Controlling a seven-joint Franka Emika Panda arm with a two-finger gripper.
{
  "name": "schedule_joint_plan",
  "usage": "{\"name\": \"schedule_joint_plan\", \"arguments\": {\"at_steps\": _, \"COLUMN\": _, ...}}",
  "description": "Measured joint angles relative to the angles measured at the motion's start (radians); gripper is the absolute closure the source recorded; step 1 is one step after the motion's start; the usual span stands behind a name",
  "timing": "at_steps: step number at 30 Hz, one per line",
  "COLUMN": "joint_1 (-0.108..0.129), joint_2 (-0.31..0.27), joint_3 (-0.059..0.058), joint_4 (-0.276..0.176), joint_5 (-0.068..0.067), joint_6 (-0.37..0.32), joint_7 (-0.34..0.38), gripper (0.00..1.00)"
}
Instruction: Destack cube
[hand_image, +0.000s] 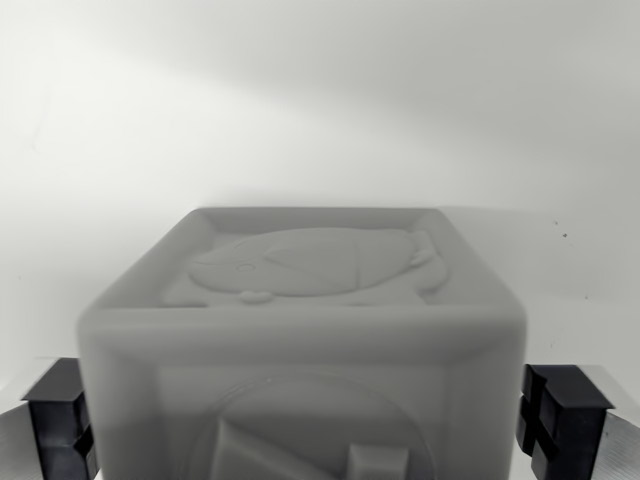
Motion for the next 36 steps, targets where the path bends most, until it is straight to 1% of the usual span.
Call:
{"name": "schedule_joint_plan", "arguments": {"at_steps": 11, "joint_1": 0.0, "joint_2": -0.001, "joint_3": 0.0, "joint_4": 0.0, "joint_5": 0.0, "joint_6": 0.0, "joint_7": 0.0, "gripper": 0.0}}
{"name": "schedule_joint_plan", "arguments": {"at_steps": 16, "joint_1": 0.0, "joint_2": -0.011, "joint_3": 0.0, "joint_4": -0.004, "joint_5": 0.0, "joint_6": -0.005, "joint_7": 0.0, "gripper": 0.0}}
{"name": "schedule_joint_plan", "arguments": {"at_steps": 27, "joint_1": 0.0, "joint_2": -0.062, "joint_3": 0.0, "joint_4": -0.02, "joint_5": 0.0, "joint_6": -0.037, "joint_7": 0.0, "gripper": 0.0}}
{"name": "schedule_joint_plan", "arguments": {"at_steps": 36, "joint_1": 0.0, "joint_2": -0.124, "joint_3": 0.0, "joint_4": -0.036, "joint_5": 0.0, "joint_6": -0.083, "joint_7": 0.0, "gripper": 0.0}}
